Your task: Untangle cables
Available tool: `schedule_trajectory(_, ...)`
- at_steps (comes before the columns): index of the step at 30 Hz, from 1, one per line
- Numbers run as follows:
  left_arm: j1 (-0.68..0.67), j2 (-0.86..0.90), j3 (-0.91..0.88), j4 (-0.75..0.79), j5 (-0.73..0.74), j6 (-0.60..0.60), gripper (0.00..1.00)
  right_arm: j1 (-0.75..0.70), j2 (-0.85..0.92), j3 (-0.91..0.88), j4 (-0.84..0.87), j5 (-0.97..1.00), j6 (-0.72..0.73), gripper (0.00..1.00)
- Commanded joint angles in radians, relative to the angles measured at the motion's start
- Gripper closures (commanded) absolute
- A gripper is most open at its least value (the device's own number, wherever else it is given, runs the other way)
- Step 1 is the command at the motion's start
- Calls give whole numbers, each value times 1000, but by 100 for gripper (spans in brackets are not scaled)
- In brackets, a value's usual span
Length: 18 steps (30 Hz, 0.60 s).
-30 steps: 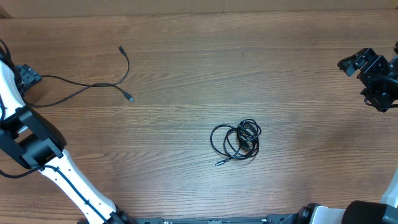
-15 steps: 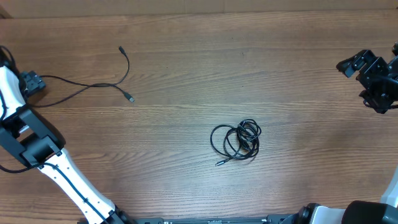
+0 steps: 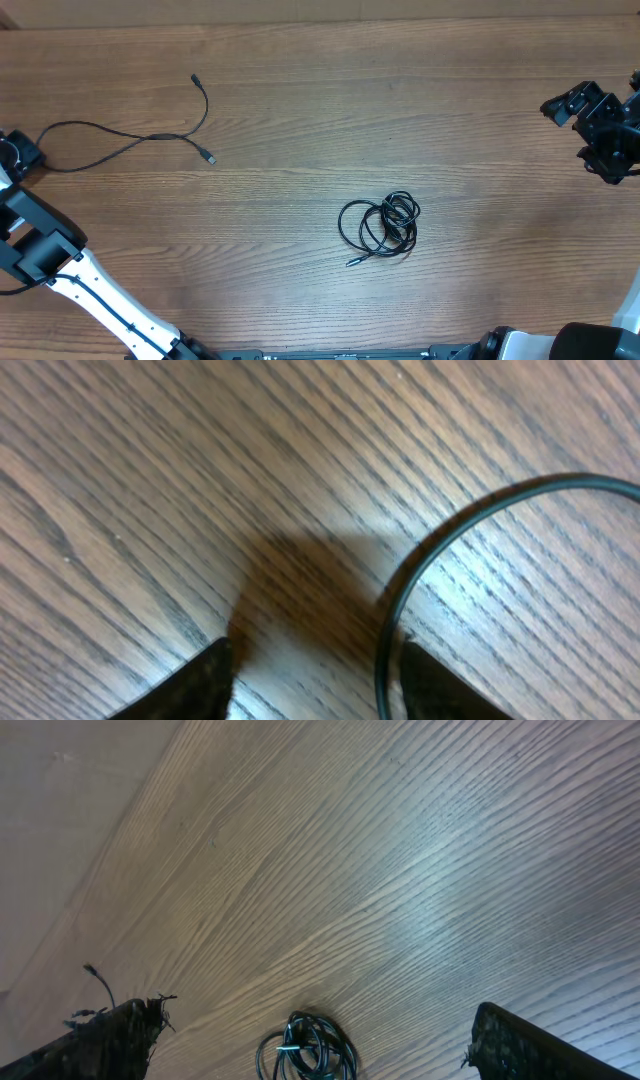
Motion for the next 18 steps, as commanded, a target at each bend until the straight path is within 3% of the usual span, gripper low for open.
schedule_trajectory(1,-2,37,-18,-3,66,48,57,5,-6,0,-2,2,-5,0)
schedule_trajectory(4,-2,37,-18,4,66,48,67,5,-6,0,-7,2,-5,0)
schedule_trajectory(12,-14,37,-18,17,61,48,68,5,-6,0,-18,2,-5,0)
schedule_trajectory(18,-35,37,-18,18,50,71,79,5,-6,0,-21,9,-9,0)
